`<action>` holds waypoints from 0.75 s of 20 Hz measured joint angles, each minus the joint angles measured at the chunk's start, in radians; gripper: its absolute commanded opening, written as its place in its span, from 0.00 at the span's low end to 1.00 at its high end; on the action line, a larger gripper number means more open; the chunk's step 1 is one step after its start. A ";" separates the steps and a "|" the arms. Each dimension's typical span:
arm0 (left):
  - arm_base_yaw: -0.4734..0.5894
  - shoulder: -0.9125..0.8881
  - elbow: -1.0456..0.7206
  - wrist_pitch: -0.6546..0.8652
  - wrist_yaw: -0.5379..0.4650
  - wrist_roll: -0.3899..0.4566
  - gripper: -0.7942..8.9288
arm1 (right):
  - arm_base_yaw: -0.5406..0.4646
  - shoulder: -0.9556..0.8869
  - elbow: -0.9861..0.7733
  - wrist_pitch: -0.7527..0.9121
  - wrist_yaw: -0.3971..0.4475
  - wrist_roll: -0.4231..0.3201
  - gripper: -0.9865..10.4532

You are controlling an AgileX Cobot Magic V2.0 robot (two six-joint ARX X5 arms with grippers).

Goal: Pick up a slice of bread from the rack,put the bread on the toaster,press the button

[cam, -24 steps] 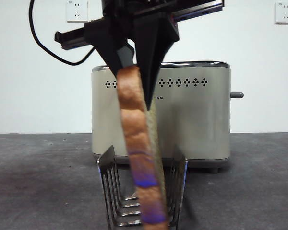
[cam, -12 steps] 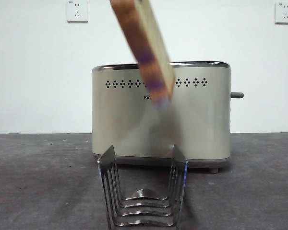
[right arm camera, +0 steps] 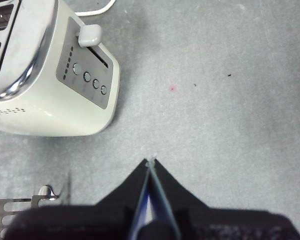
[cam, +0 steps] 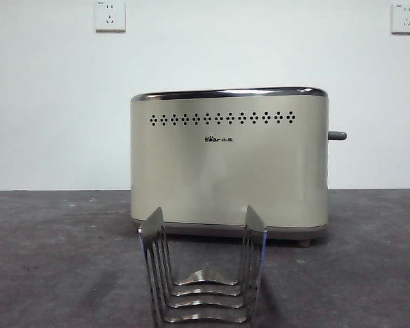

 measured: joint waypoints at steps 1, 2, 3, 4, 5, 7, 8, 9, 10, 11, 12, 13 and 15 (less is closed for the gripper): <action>0.016 0.005 0.000 0.000 0.000 0.114 0.10 | 0.000 0.000 0.000 -0.005 0.000 0.000 0.09; 0.029 0.013 0.000 0.001 -0.001 0.201 0.10 | 0.000 0.000 0.000 -0.012 0.000 0.000 0.09; 0.044 0.026 0.000 0.009 -0.005 0.273 0.07 | 0.000 0.000 0.000 -0.022 0.005 0.000 0.09; 0.056 0.039 0.000 0.031 -0.005 0.309 0.07 | 0.000 0.000 0.000 -0.025 0.011 0.000 0.09; 0.071 0.055 0.000 0.067 -0.005 0.343 0.07 | 0.000 0.000 0.000 -0.025 0.021 0.000 0.09; 0.092 0.078 0.000 0.118 -0.005 0.411 0.07 | 0.000 0.000 0.000 -0.026 0.035 0.000 0.09; 0.100 0.085 0.000 0.128 -0.006 0.435 0.07 | 0.000 0.000 0.000 -0.028 0.035 0.000 0.09; 0.107 0.097 0.000 0.135 -0.008 0.452 0.07 | 0.000 0.000 0.000 -0.034 0.037 0.000 0.09; 0.110 0.107 0.000 0.135 -0.008 0.457 0.07 | 0.000 0.000 0.000 -0.040 0.038 0.000 0.09; 0.115 0.126 0.000 0.132 -0.008 0.459 0.07 | 0.000 0.000 0.000 -0.046 0.047 0.000 0.09; 0.119 0.142 0.000 0.126 -0.005 0.458 0.07 | 0.000 0.000 0.000 -0.047 0.053 0.000 0.09; 0.121 0.163 0.000 0.123 0.002 0.455 0.07 | 0.000 0.000 0.000 -0.047 0.058 0.000 0.09; 0.125 0.194 0.000 0.123 0.031 0.448 0.07 | 0.000 0.000 0.000 -0.048 0.062 0.000 0.09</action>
